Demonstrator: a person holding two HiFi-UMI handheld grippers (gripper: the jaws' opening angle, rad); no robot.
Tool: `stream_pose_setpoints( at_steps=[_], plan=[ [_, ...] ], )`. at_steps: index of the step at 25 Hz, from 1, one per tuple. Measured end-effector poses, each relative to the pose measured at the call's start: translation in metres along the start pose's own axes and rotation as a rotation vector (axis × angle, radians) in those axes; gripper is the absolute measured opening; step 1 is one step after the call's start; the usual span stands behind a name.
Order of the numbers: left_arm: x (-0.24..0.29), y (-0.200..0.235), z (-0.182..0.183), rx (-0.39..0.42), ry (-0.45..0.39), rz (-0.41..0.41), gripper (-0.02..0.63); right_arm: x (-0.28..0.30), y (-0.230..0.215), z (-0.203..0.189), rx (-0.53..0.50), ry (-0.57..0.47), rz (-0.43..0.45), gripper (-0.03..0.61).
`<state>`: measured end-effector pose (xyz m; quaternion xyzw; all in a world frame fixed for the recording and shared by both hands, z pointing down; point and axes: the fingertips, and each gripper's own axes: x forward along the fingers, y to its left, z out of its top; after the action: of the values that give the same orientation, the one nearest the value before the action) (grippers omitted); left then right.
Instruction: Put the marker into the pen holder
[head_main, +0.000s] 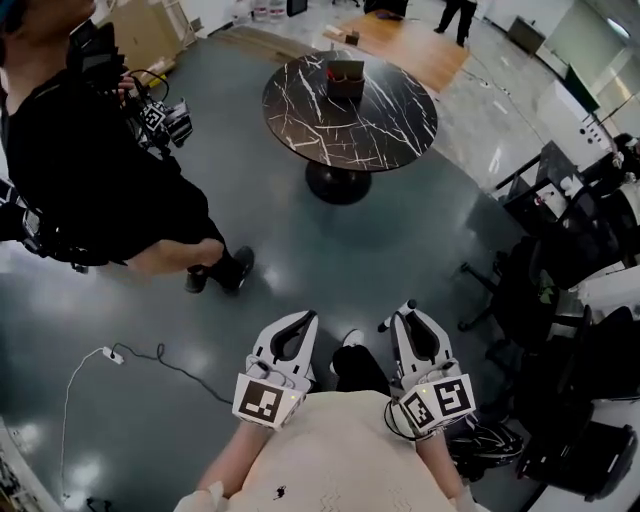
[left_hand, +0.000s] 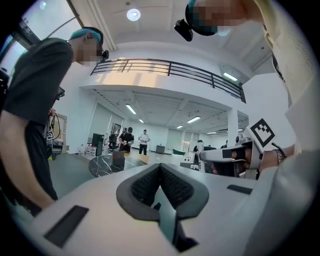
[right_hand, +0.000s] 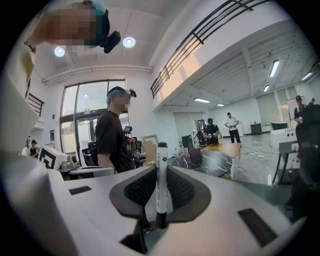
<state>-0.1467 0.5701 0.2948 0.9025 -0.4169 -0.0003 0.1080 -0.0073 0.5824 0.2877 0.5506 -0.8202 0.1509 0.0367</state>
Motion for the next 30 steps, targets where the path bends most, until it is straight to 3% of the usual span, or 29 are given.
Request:
stream_pose_setpoints(
  at_steps=[5,14,18,22,30],
  plan=[
    [0.051,0.004,-0.007,0.029,0.073,-0.016,0.008,0.02,-0.045,0.004,0.011,0.01,-0.016,0.081],
    [0.2,0.003,0.013,0.022,0.052,-0.022,0.008,0.066,-0.173,0.039,0.047,-0.003,-0.029,0.08],
    [0.246,0.002,0.027,0.005,0.02,0.014,0.008,0.086,-0.219,0.058,0.027,0.004,-0.001,0.08],
    [0.282,0.006,0.026,0.002,0.041,0.031,0.008,0.112,-0.252,0.072,0.028,0.005,0.008,0.08],
    [0.362,0.061,0.028,-0.006,0.057,0.043,0.008,0.197,-0.301,0.084,0.026,0.048,0.015,0.081]
  ],
)
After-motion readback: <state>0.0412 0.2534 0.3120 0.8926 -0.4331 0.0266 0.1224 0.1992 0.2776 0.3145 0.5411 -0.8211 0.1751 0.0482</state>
